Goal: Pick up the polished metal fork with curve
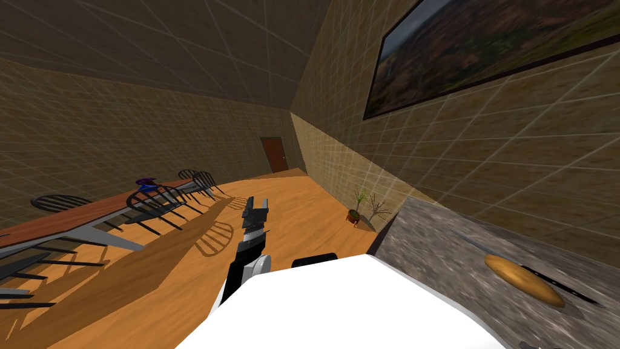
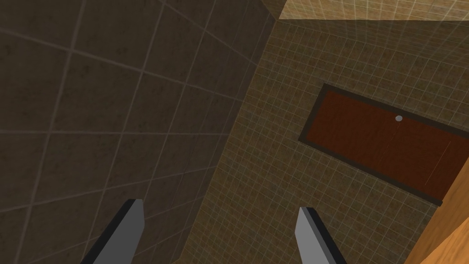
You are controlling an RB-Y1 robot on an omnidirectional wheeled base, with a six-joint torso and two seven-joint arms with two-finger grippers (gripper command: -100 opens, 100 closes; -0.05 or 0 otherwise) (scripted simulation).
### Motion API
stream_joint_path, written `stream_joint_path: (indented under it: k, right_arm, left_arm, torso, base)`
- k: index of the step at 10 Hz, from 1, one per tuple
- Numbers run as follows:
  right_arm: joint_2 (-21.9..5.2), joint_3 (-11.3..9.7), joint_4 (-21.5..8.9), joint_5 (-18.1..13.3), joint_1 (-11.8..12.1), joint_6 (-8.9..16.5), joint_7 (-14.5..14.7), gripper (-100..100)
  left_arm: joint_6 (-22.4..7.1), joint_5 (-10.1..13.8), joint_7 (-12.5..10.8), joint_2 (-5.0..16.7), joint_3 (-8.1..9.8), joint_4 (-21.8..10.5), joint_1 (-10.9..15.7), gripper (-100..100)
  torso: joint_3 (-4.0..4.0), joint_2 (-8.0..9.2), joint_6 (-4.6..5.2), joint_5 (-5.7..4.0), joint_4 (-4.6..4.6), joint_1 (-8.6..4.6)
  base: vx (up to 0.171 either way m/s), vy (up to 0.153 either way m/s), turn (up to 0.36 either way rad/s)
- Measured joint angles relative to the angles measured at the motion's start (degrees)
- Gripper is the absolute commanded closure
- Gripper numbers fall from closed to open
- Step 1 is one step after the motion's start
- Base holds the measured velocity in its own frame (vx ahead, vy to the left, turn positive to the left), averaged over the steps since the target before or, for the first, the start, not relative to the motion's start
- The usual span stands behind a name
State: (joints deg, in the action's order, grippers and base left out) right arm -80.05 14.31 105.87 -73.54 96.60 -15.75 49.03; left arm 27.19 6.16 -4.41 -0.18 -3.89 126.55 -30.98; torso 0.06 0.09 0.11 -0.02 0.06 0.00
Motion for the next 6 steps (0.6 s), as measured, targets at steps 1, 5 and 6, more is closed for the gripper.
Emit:
stream_joint_path:
  k: [1, 5, 6]
  right_arm:
    - [0.23, 1.16, 0.56, 0.05, 1.11, -0.18, 0.07, 100]
    - [0.90, 5.61, 2.88, 0.06, 5.49, -0.80, 0.44, 100]
    - [0.93, 5.72, 2.94, 0.06, 5.60, -0.83, 0.47, 0]
  left_arm:
    - [0.00, 0.00, 0.00, 0.00, 0.00, 0.00, 0.00, 0]
    - [0.00, 0.00, 0.00, 0.00, 0.00, 0.00, 0.00, 0]
    - [0.00, 0.00, 0.00, 0.00, 0.00, 0.00, 0.00, 0]
  torso:
    - [0.00, -0.01, -0.01, 0.00, 0.00, 0.00]
    - [-0.01, -0.01, -0.01, 0.00, 0.00, 0.01]
    - [0.00, 0.00, -0.02, -0.02, 0.00, 0.02]
  base:
    - [0.009, -0.014, -0.037]
    - [0.005, -0.008, -0.015]
    - [0.000, 0.000, 0.000]
